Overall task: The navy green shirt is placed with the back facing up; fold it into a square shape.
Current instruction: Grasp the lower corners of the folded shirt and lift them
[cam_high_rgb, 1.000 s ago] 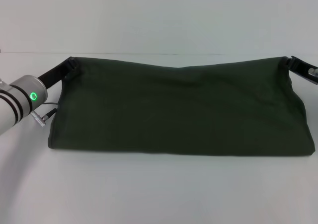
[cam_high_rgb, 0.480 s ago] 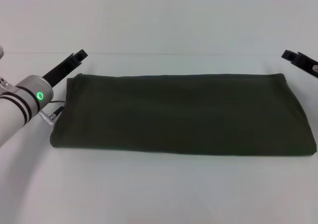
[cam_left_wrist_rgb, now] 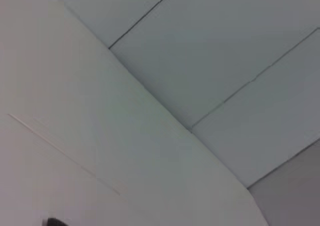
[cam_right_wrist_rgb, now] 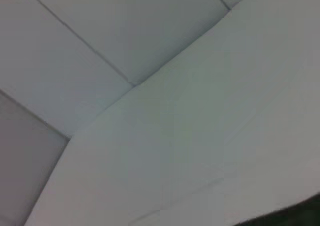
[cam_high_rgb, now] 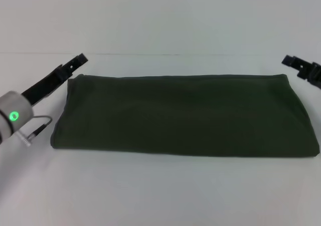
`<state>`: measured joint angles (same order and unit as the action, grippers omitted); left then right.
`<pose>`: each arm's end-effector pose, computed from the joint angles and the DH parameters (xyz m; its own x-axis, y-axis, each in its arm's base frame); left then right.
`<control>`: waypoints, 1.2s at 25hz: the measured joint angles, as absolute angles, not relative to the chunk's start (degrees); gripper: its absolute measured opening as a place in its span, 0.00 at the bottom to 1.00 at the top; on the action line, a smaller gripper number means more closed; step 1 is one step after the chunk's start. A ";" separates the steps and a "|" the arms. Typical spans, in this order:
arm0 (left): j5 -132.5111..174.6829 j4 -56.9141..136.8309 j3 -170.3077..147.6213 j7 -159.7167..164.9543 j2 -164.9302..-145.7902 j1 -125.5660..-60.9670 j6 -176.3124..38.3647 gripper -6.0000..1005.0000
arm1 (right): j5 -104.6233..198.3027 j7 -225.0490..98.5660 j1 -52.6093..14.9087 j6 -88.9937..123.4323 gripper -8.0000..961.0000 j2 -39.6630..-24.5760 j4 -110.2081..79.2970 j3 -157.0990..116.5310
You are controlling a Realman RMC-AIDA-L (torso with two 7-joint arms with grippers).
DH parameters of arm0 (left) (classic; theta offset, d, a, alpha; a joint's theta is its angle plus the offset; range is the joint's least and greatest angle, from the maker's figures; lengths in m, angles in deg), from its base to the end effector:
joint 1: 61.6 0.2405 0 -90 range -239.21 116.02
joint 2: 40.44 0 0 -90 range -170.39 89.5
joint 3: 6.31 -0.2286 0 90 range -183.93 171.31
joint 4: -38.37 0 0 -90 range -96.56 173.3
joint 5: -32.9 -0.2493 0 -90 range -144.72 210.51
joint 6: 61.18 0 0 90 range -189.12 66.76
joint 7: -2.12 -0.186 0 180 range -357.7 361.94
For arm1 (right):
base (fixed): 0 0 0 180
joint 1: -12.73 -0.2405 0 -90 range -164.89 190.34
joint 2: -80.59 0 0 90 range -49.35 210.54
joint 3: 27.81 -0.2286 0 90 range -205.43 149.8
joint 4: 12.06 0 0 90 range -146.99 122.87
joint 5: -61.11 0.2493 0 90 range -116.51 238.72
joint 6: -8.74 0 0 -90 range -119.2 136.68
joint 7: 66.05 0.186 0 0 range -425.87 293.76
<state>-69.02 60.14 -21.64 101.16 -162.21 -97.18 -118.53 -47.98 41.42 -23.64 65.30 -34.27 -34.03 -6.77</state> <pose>-0.3134 0.4383 -0.0099 -0.0005 0.4568 0.8895 0.9880 -0.1372 0.0710 0.3290 0.4500 0.0231 0.0955 -0.5469 -0.8317 -0.9914 -0.1271 -0.0303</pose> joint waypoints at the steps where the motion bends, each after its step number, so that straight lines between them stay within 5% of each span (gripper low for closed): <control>1: -70.42 61.85 -22.66 103.52 -162.14 -95.91 -120.50 0.77 | -48.09 43.50 -22.75 67.29 0.84 -33.36 -34.04 -4.73; 2: -71.97 63.62 -23.33 105.84 -162.11 -94.72 -122.46 0.80 | -48.15 47.18 -21.32 70.32 0.88 -31.88 -34.07 -1.02; 8: -84.97 74.13 -23.53 117.15 -161.00 -89.65 -130.50 0.82 | -48.16 51.63 -19.05 73.43 0.91 -30.07 -34.14 5.89; 15: -95.01 79.58 -22.96 124.41 -159.52 -88.09 -135.43 0.85 | -48.16 51.81 -18.37 73.31 0.91 -30.36 -34.21 8.72; 30: -97.72 76.75 -24.39 123.12 -159.71 -89.24 -130.96 0.86 | -49.24 51.87 -18.33 73.15 0.91 -30.69 -34.15 9.86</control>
